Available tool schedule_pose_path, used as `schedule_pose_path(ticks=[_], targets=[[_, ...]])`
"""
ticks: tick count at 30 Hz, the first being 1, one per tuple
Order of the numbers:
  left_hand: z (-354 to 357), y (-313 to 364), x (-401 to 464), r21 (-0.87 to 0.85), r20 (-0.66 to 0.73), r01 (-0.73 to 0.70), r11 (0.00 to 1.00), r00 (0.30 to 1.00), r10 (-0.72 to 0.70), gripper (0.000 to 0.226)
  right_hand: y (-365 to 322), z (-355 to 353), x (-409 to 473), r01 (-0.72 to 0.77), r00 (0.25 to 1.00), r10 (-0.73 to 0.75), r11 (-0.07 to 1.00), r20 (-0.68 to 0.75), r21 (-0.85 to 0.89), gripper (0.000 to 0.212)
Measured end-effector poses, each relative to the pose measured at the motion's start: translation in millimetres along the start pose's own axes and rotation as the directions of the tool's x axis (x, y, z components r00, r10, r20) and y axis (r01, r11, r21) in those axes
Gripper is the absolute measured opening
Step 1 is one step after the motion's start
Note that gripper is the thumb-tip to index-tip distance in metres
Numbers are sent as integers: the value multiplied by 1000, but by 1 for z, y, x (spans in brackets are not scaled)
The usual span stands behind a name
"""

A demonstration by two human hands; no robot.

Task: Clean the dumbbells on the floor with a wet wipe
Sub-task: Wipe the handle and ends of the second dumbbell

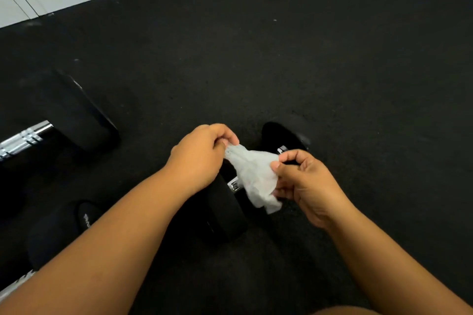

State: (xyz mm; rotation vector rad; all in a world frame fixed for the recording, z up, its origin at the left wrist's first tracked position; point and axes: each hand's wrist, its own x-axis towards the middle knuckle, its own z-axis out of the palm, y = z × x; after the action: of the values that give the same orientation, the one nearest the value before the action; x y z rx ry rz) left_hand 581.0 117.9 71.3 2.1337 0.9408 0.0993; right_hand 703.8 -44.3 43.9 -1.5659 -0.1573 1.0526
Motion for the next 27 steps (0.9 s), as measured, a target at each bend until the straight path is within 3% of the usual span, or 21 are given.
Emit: schedule_pose_path(ticks=[2,4,5,6,7,9,11,12,14,16,18,20,23,24,27], targets=[[2,-2,7,60,78,37,998,996,-41,24,14,5,-3,-85,996,85,996,17,-25,8],[7,-2,11,135,136,70,988,987,-88,25,27,8,-2,-58,998,54,968,-27,-242,8],[8,-4,11,187,147,84,979,983,-113,28,31,6,-1,23,997,-58,880,-58,-474,10],[9,-5,10,236,136,98,967,982,-133,32,33,5,-1,121,973,-224,713,-61,-691,10],[8,-7,6,281,100,110,953,985,-143,35,33,4,0,235,906,-423,521,-10,-821,9],[10,-12,-10,351,-14,134,927,990,-137,39,31,8,0,470,703,-682,235,200,-851,7],[16,-16,-33,354,-106,147,924,987,-117,41,34,16,9,632,565,-695,17,445,-775,14],[20,-17,-43,343,-127,145,928,986,-107,43,35,20,16,680,533,-633,-76,562,-730,19],[29,-22,-59,317,-132,129,940,987,-91,50,37,28,30,726,536,-435,-199,724,-658,30],[33,-25,-61,297,-127,110,948,989,-75,55,34,27,42,703,612,-262,-252,746,-665,44],[34,-29,-61,297,-122,99,950,990,-66,56,31,23,45,662,670,-209,-265,712,-701,55],[35,-32,-61,288,-130,93,953,990,-58,54,27,16,44,649,648,-313,-250,694,-719,58],[37,-34,-58,254,-156,102,962,986,-64,55,20,19,40,684,589,-493,-119,641,-720,49],[37,-34,-58,249,-156,103,963,986,-65,55,20,23,42,695,592,-462,-121,660,-708,47],[35,-36,-55,239,-144,96,966,988,-63,53,36,35,49,703,591,-290,-272,753,-657,47]])
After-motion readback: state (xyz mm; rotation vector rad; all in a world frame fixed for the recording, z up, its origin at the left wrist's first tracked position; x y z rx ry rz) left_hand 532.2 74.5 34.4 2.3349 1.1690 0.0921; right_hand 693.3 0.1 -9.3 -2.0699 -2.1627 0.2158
